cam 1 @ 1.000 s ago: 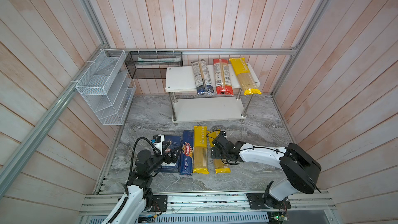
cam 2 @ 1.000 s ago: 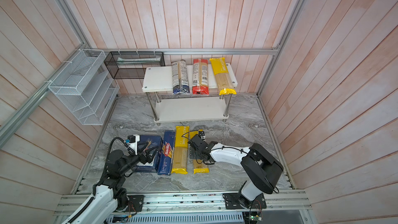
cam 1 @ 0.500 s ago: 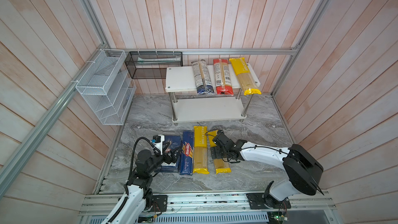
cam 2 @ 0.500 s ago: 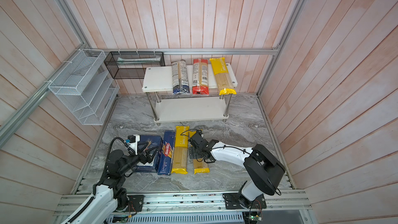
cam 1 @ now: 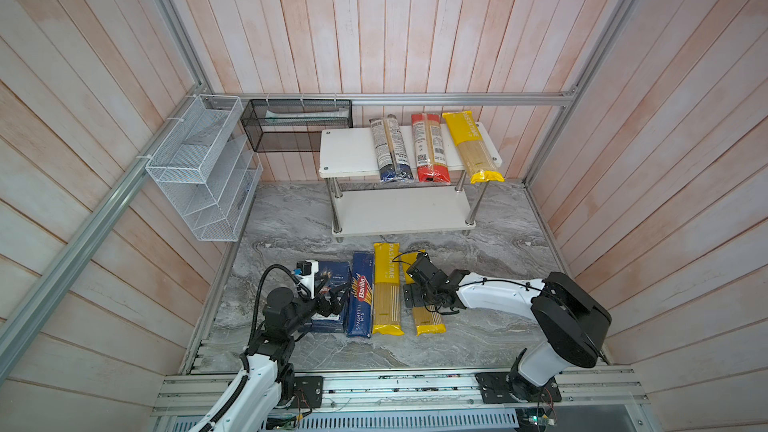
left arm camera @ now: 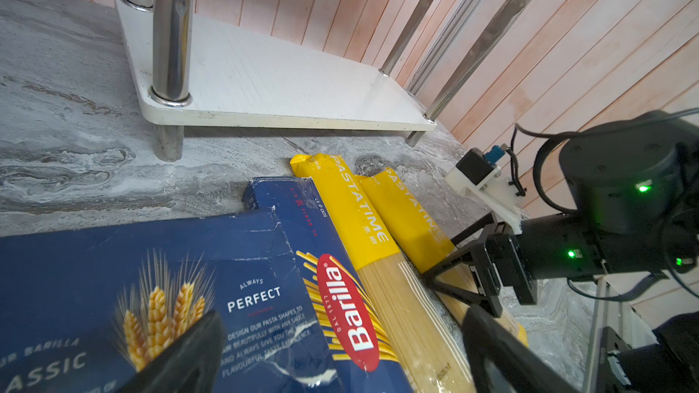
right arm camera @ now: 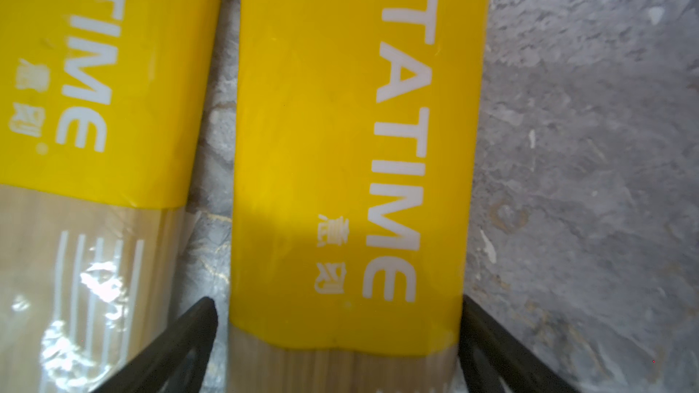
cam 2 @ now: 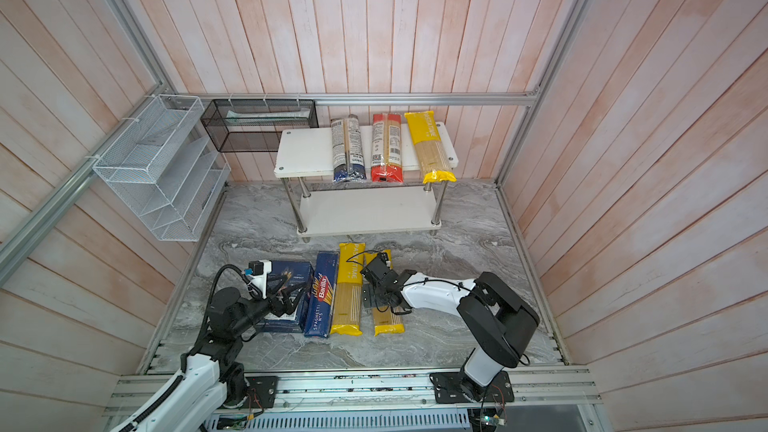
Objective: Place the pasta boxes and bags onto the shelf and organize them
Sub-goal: 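Lower the right gripper around the farther-out yellow PASTATIME bag and close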
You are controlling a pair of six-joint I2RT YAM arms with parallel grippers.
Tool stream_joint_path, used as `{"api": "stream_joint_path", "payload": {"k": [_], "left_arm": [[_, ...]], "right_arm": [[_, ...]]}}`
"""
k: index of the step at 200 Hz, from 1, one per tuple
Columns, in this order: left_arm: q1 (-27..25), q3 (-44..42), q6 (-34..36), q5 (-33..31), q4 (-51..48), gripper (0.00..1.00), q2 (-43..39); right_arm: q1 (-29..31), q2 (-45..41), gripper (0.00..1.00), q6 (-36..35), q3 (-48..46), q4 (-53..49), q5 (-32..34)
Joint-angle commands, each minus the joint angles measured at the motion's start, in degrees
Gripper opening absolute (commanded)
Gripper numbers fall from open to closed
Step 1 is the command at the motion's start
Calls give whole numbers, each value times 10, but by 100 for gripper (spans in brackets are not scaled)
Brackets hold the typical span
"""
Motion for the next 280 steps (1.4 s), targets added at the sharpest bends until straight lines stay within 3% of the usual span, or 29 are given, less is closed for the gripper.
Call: {"api": "stream_joint_path", "payload": {"k": [1,42,123,154,192,241,280], "left_arm": [[-1,5,11,7,14,100,-4],[-1,5,10,5,12,100,-7],[-1,4,11,5,11,100,-9],[-1,4,10,4,11,100,-11],[-1,4,10,5,11,100,-11],[-1,3,11,5,10,100,-14],[-2,3,10,3,10,100,-15]], "right_arm": [[1,21,98,7,-16,2,-5],[1,29,95,23,-28,3,-1],[1,12,65,22,-29,-9,6],[1,3,59,22,-27,-6,6],[1,-13,38,23,-36,3,0],[1,-50,31,24,-42,5,8],[2,-85,20,11,-44,31,-10]]}}
